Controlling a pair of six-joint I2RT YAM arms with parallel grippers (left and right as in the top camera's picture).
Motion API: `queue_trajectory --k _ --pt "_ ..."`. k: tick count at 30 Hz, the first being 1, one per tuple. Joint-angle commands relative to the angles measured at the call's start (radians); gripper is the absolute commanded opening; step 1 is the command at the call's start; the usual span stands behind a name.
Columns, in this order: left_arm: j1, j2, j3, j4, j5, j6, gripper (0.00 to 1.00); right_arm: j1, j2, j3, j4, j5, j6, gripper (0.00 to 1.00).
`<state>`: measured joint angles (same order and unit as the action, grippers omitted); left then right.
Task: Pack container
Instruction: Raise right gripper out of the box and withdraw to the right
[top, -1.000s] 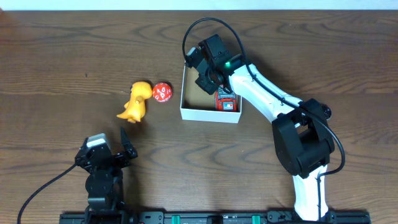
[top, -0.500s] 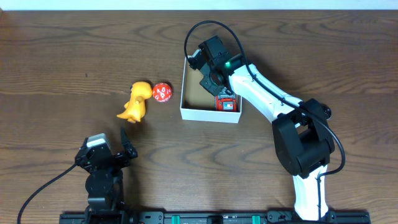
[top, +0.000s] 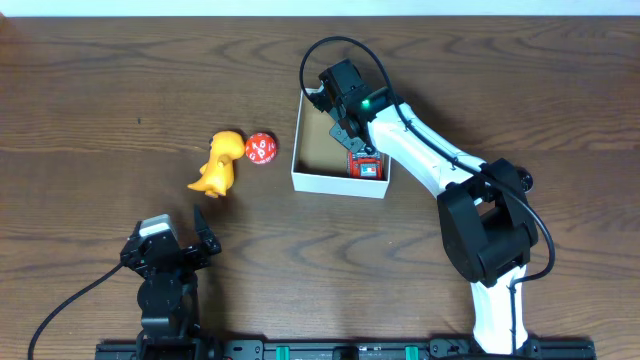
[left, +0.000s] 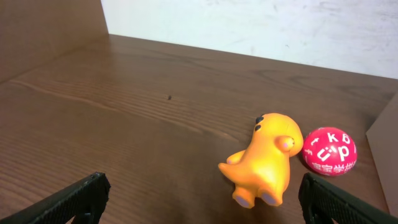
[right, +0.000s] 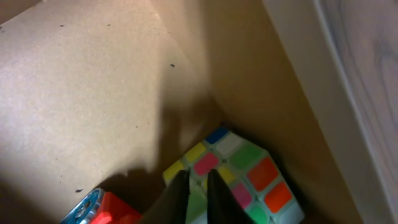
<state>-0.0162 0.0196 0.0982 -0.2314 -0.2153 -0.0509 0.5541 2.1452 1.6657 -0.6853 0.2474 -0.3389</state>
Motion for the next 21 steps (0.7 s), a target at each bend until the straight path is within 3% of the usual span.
queue_trajectory --k 1,7,13,21 --pt "-0.003 0.0 -0.017 -0.026 -0.002 0.01 0.98 0.026 -0.061 0.018 -0.003 0.011 0.01 0.19" --pt "-0.003 0.0 -0.017 -0.026 -0.002 0.01 0.98 0.048 -0.147 0.051 -0.003 -0.121 0.08 0.43" --pt "-0.003 0.0 -0.017 -0.026 -0.002 0.01 0.98 -0.005 -0.261 0.109 0.0 -0.016 0.237 0.64" --pt "-0.003 0.0 -0.017 -0.026 -0.002 0.01 0.98 -0.225 -0.328 0.12 -0.063 0.156 0.493 0.76"
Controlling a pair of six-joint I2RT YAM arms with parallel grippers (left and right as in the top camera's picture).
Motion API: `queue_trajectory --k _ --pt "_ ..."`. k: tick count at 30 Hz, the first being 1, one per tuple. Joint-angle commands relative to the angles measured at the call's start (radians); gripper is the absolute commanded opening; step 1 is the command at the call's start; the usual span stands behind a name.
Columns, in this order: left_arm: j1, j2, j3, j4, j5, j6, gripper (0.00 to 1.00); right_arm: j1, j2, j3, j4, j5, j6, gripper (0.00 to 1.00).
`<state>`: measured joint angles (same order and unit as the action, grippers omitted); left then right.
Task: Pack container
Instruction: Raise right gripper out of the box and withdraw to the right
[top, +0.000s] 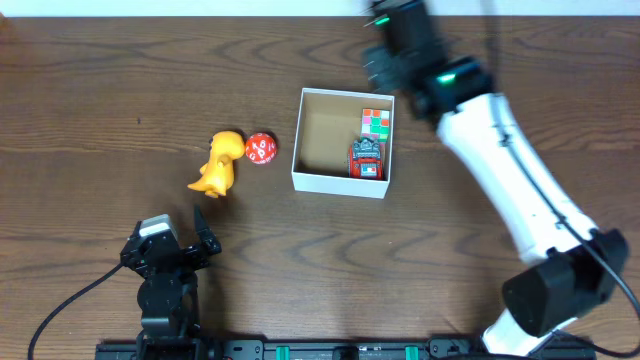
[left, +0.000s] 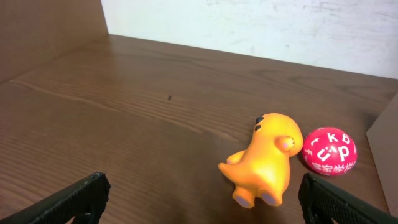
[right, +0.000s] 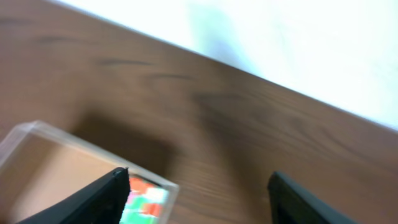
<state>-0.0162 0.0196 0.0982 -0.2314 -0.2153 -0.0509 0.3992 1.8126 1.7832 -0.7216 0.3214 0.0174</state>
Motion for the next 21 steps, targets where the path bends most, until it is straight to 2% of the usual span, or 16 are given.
queue_trajectory --k 1,6,11,21 --pt "-0.003 0.0 -0.017 -0.026 -0.002 0.01 0.98 -0.103 0.005 0.003 -0.048 0.08 0.167 0.79" --pt "-0.003 0.0 -0.017 -0.026 -0.002 0.01 0.98 -0.221 0.006 0.003 -0.087 0.063 0.195 0.99" --pt "-0.003 0.0 -0.017 -0.026 -0.002 0.01 0.98 -0.269 0.006 0.003 -0.096 0.063 0.196 0.99" --pt "-0.003 0.0 -0.017 -0.026 -0.002 0.01 0.98 -0.269 0.006 0.003 -0.106 0.063 0.195 0.99"
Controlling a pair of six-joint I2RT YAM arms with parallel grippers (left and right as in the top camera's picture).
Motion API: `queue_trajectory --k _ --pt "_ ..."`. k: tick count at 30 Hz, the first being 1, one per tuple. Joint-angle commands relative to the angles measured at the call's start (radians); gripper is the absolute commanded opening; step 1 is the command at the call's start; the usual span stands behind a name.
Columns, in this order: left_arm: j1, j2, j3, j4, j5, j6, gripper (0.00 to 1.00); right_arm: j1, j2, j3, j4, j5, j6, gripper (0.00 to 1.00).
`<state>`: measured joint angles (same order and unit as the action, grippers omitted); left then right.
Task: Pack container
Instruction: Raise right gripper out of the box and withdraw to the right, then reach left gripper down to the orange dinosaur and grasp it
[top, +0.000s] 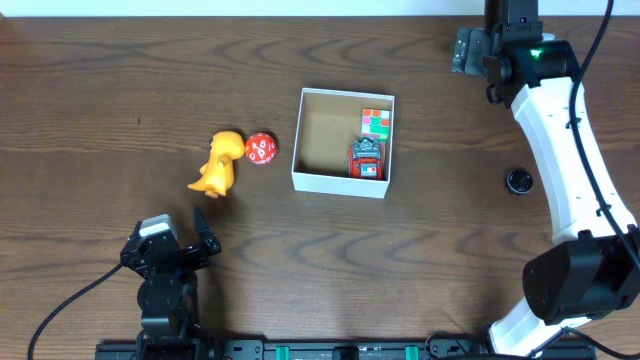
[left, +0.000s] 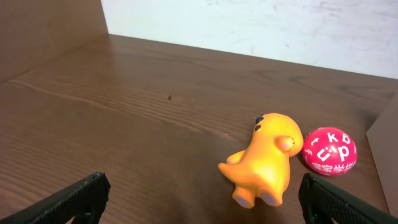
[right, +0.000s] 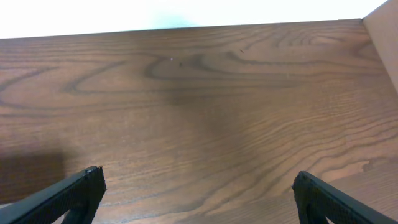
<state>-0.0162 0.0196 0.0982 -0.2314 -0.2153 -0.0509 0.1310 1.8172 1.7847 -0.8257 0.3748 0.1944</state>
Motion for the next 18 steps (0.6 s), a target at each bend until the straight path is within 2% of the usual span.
queue_trajectory --k 1,9,12,15,18 --pt "-0.003 0.0 -0.017 -0.026 -0.002 0.01 0.98 0.0 0.001 0.001 -0.002 0.01 0.018 0.99" --pt "-0.003 0.0 -0.017 0.015 -0.002 0.009 0.98 0.0 0.001 0.001 -0.002 0.01 0.018 0.99" --pt "-0.003 0.002 -0.012 0.058 0.088 0.006 0.98 0.0 0.001 0.001 -0.002 0.01 0.018 0.99" --pt "-0.003 0.03 0.028 0.032 0.094 0.006 0.98 0.0 0.001 0.001 -0.002 0.01 0.018 0.99" --pt "-0.003 0.128 0.135 -0.057 0.093 0.006 0.98 0.0 0.001 0.001 -0.002 0.01 0.018 0.99"
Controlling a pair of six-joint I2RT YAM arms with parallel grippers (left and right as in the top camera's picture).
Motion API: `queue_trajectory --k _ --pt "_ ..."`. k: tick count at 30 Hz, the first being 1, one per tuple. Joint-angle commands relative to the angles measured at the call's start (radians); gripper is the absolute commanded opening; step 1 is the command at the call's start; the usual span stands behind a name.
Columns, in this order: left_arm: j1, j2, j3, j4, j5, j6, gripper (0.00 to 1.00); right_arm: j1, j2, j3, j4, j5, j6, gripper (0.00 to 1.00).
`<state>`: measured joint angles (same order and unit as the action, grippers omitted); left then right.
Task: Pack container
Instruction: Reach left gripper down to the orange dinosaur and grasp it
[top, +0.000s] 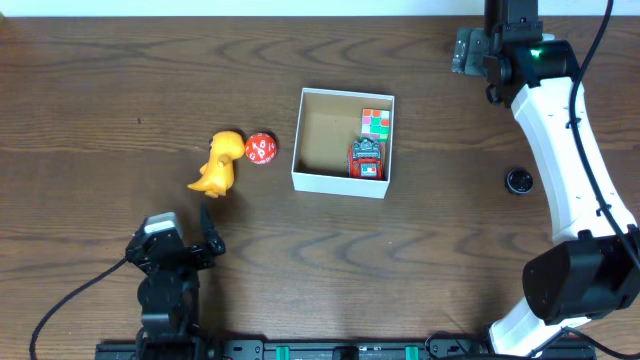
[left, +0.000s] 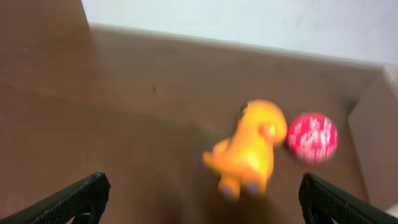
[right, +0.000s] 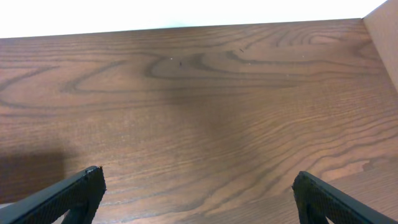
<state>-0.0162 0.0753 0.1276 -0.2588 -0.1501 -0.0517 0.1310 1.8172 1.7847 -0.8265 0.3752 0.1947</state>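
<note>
The white box (top: 340, 184) stands mid-table and holds a colour cube (top: 376, 122) and a red toy car (top: 366, 158). Left of it on the wood lie an orange dinosaur (top: 217, 163) (left: 245, 147) and a red ball (top: 260, 148) (left: 312, 137). My left gripper (top: 178, 238) (left: 202, 202) is open near the front edge, short of the dinosaur, and its view is blurred. My right gripper (top: 468, 52) (right: 199, 196) is open and empty over bare wood at the far right, away from the box.
A small black round object (top: 517, 180) lies right of the box, beside the right arm. The box's side wall (left: 376, 137) shows at the right edge of the left wrist view. The table's far edge meets a white wall.
The left gripper has shifted slightly; its view is now blurred, with the dinosaur and ball sitting a little higher in it. The right arm, box and toys are unchanged.
First my right gripper was down inside the box with its fingers nearly together at the colour cube, beside the car. Then it was open above the box's far right corner, the cube left inside. It then stood open at the far right, where it remains.
</note>
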Motion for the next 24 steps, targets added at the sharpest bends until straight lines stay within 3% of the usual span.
queue_trajectory --k 1,14,20,24 --pt "-0.003 0.131 0.166 -0.077 0.027 0.007 0.98 0.0 0.001 0.001 -0.001 0.01 0.018 0.99" --pt "-0.002 1.19 1.085 -0.636 0.039 0.01 0.98 0.001 0.001 0.001 -0.001 0.009 0.018 0.99" --pt "-0.002 1.419 1.163 -0.658 0.042 0.021 0.98 0.001 0.001 0.001 -0.001 0.01 0.018 0.99" --pt "-0.003 1.503 1.152 -0.661 0.273 0.219 0.98 0.001 0.001 0.001 -0.001 0.01 0.018 0.99"
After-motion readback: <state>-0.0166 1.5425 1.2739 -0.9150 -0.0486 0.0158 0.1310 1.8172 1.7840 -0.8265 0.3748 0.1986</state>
